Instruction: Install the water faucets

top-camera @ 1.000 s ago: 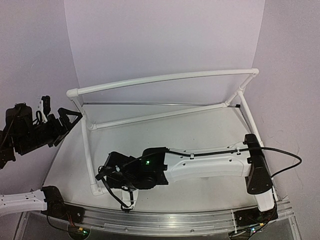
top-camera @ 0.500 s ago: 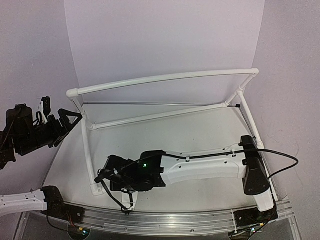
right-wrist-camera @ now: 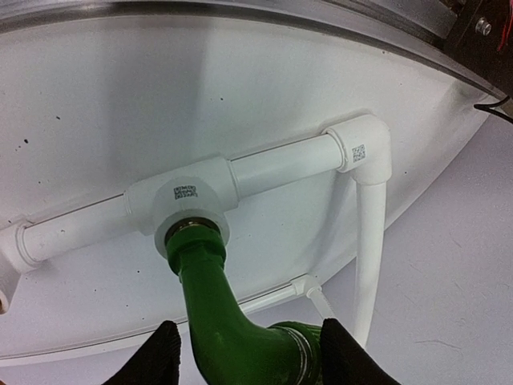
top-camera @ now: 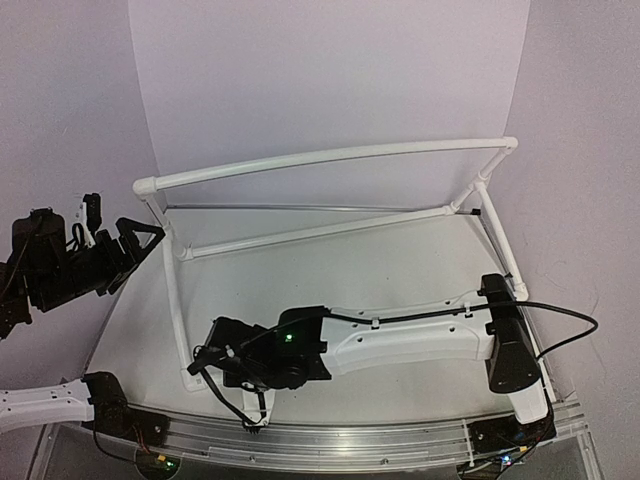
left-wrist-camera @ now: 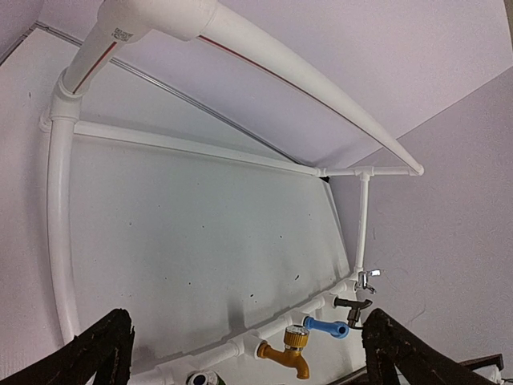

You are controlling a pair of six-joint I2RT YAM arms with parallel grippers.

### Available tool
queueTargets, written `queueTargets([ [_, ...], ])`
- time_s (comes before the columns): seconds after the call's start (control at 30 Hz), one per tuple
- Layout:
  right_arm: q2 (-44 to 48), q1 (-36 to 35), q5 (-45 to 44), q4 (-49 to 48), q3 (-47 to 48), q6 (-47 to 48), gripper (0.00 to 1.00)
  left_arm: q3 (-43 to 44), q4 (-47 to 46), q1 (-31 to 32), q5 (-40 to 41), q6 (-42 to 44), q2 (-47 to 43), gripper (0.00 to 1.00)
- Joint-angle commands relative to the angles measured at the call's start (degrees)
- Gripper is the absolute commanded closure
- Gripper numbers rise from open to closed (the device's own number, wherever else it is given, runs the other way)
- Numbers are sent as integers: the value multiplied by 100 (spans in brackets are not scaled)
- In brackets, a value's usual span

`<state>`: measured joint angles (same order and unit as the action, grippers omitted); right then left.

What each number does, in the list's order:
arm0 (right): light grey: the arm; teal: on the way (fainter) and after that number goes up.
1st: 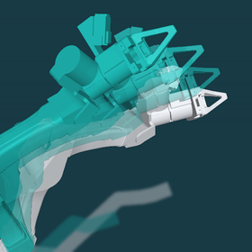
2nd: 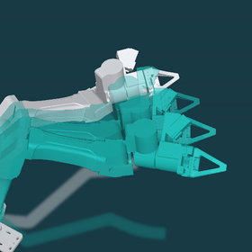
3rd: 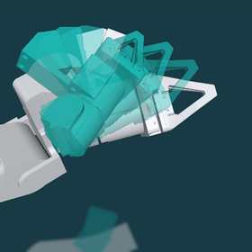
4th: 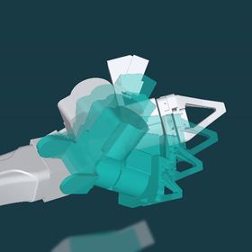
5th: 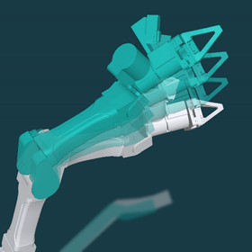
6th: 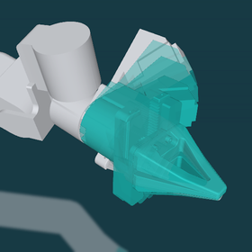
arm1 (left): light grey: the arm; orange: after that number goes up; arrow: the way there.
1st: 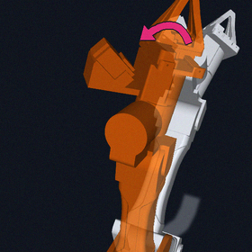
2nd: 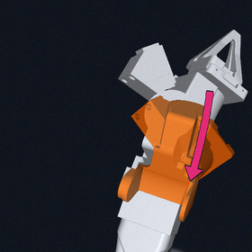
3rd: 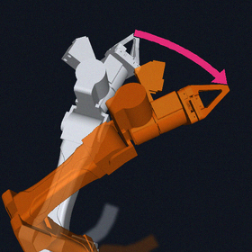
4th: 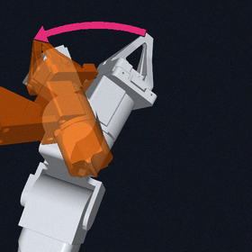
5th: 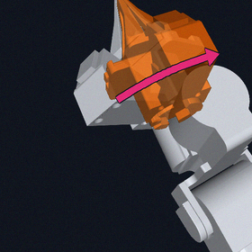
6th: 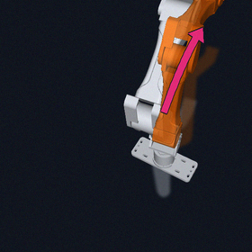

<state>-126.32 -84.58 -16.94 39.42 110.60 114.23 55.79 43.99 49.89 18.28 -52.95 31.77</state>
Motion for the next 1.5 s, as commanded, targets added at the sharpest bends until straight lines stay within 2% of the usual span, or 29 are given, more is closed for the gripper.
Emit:
queueTargets([
  [0.0,-28,-109,-164,-23,-48,1144,45,4,-25,-6,122,-26,-73,0],
  [0.13,4,-140,-268,-24,-78,893,19,-2,42,-8,52,7,-13,0],
  [0.27,76,-146,-413,-24,-127,509,8,-1,219,-3,-53,7,35,0],
  [0.4,244,-146,-439,-43,-298,193,2,-135,410,-5,-323,-78,19,0],
  [0.67,692,-155,-363,-149,-602,-956,2,-491,815,-5,-619,-277,-325,0],
  [0.93,1616,-238,483,-249,-1242,-1300,2,-526,822,-5,-678,-203,-76,0],
  [1.07,1986,-478,906,-249,-1417,-2051,2,-615,888,-8,-731,-276,-38,0],
  [1.13,2133,-559,979,-252,-1383,-2726,6,-727,1026,-5,-802,-339,-112,4],
  [1.2,2194,-567,954,-249,-1250,-3915,13,-845,1231,-5,-864,-415,-223,12],
  [1.4,2201,-130,888,-251,-954,-7283,48,-1217,1363,-5,-1421,-488,-191,46],
  [1.47,2246,146,1052,-315,-1035,-8041,58,-1340,1462,-6,-1495,-598,-29,57],
])
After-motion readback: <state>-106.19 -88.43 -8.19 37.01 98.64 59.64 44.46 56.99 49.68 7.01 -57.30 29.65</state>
